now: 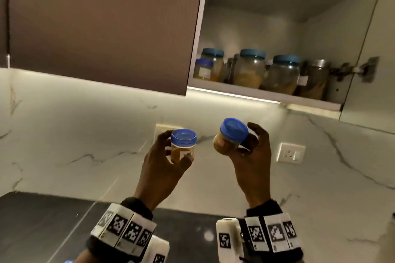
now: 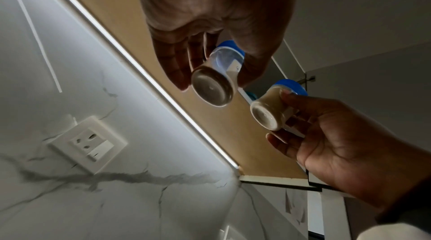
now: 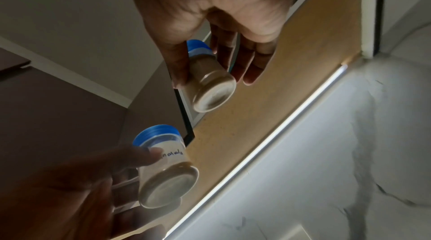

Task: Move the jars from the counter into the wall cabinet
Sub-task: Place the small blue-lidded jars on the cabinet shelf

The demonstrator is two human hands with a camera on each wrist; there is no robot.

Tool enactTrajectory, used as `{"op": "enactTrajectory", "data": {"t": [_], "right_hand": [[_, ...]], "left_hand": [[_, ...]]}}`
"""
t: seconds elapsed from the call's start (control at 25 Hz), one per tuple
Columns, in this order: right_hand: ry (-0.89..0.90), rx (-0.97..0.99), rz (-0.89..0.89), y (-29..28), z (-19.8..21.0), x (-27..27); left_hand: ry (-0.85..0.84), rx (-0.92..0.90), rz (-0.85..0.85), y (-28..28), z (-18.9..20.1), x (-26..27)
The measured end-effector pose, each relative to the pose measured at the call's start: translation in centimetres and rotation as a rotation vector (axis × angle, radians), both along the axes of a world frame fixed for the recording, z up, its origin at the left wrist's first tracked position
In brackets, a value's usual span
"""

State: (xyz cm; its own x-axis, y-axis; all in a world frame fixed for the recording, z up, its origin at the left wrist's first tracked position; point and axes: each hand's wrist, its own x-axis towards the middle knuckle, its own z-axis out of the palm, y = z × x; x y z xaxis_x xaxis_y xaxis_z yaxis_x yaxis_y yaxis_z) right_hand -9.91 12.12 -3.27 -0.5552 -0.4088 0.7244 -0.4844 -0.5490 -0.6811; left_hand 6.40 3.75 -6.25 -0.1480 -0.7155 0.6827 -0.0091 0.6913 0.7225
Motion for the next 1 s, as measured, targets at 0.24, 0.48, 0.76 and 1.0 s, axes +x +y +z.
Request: {"op": "enactTrajectory", "data": {"t": [0.24,0.48,0.76,1.0], "right_hand": [[0.040,-0.112,0.012,-1.5,6.9,0.1],[0.170,-0.120,0.012,-4.2,13.7,0.6],[0.303,0.173,-0.105,-10.8,18.1,-0.5],[0.316,0.276,-0.161,-13.3,18.0,-0.7]], "left_hand": [[0.006,-0.114,0.033,-0.3,7.0,-0.6],[0.060,-0.128,0.095,-1.3,9.9,0.7],[0.054,-0.142,0.180,-1.9,10.9,2.8],[0.041,-0.127,0.234,-2.5,10.5,4.4]]}}
